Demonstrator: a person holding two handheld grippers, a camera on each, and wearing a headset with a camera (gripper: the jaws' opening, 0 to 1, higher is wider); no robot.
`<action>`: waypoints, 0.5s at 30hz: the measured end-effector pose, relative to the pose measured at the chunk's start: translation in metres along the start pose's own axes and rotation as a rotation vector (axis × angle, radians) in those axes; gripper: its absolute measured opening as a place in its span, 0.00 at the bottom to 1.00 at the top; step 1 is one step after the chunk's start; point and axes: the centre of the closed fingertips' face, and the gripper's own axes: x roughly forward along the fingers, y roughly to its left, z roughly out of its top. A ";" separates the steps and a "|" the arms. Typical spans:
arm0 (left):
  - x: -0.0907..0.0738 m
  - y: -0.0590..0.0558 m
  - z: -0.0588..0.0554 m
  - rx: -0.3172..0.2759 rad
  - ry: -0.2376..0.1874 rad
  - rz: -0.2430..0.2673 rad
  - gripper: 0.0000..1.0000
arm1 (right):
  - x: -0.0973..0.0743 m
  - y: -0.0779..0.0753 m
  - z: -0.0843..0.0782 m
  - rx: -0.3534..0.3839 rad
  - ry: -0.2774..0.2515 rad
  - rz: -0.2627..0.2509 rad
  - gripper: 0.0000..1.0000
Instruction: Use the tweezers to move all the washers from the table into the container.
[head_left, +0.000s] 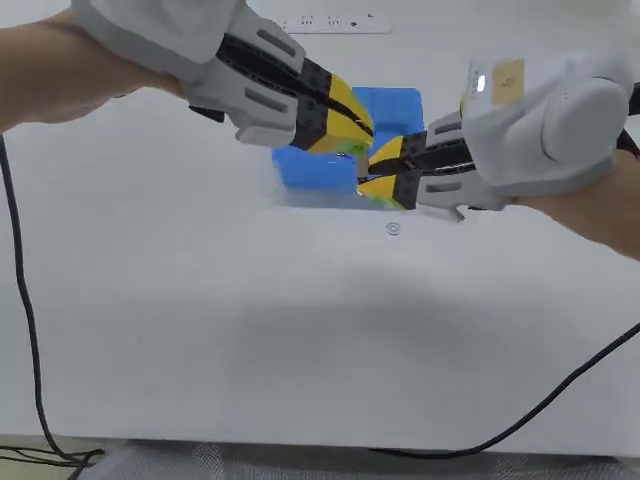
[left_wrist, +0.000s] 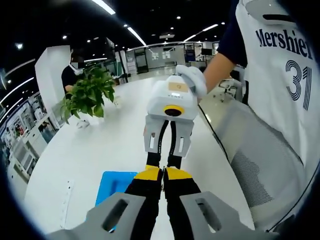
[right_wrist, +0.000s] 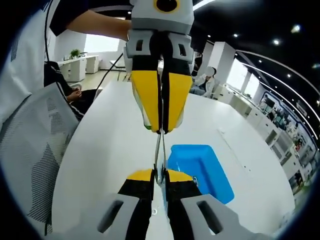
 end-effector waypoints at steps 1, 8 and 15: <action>-0.002 0.004 0.001 0.006 0.000 0.003 0.06 | 0.000 -0.005 0.002 -0.012 0.002 -0.008 0.09; -0.009 0.024 0.005 0.028 -0.003 0.020 0.06 | 0.002 -0.029 0.009 -0.040 -0.001 -0.030 0.09; -0.009 0.046 -0.006 0.021 -0.005 0.034 0.06 | 0.015 -0.052 0.003 -0.059 0.011 -0.028 0.09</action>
